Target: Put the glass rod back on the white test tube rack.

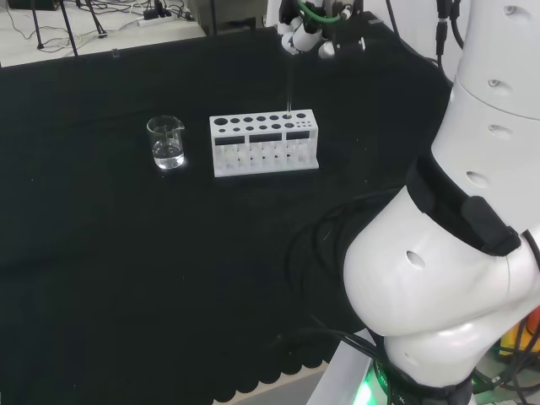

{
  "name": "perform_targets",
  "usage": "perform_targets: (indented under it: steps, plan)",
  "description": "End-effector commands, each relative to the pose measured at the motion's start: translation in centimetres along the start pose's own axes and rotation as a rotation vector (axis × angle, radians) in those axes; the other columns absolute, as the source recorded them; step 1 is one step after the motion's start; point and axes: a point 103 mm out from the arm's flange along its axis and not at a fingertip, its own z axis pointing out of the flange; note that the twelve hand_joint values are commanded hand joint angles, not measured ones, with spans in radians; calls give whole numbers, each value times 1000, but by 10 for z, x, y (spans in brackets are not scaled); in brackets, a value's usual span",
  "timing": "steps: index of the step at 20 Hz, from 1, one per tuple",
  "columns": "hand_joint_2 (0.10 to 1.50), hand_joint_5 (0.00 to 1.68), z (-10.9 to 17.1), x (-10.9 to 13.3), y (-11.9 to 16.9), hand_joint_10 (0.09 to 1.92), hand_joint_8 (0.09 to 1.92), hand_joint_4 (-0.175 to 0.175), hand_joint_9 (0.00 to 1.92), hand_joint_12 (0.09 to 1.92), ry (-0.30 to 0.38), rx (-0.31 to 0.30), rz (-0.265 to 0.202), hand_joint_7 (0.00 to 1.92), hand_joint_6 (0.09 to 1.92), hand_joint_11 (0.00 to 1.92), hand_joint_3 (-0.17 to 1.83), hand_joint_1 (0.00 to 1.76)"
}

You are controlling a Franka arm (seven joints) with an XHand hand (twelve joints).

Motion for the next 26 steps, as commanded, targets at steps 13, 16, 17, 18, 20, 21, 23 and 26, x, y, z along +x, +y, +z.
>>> perform_targets:
  steps: [13,16,17,18,20,21,23,26]
  plan:
    - [652,1139,33,-3,17,945,1237,-175,1688,990,26,35,11,1153,708,1653,811,1308]
    - [652,1139,38,-3,21,946,1237,-175,1688,990,18,49,12,1152,709,1653,812,1308]
    - [652,1138,39,-3,21,946,1237,-175,1688,990,18,51,13,1153,709,1653,812,1308]
    - [652,1138,39,-3,21,946,1237,-175,1688,990,25,49,1,1153,709,1653,812,1307]
    - [652,1138,41,-5,21,946,1237,-175,1688,990,29,55,-1,1153,710,1654,812,1307]
    - [652,1138,43,-5,23,946,1237,-175,1688,990,21,65,4,1153,710,1654,812,1307]
    - [651,1138,44,-6,23,946,1236,-175,1688,990,24,69,8,1153,710,1653,812,1307]
    - [651,1138,44,-8,24,946,1236,-175,1688,990,23,73,16,1153,710,1653,812,1308]
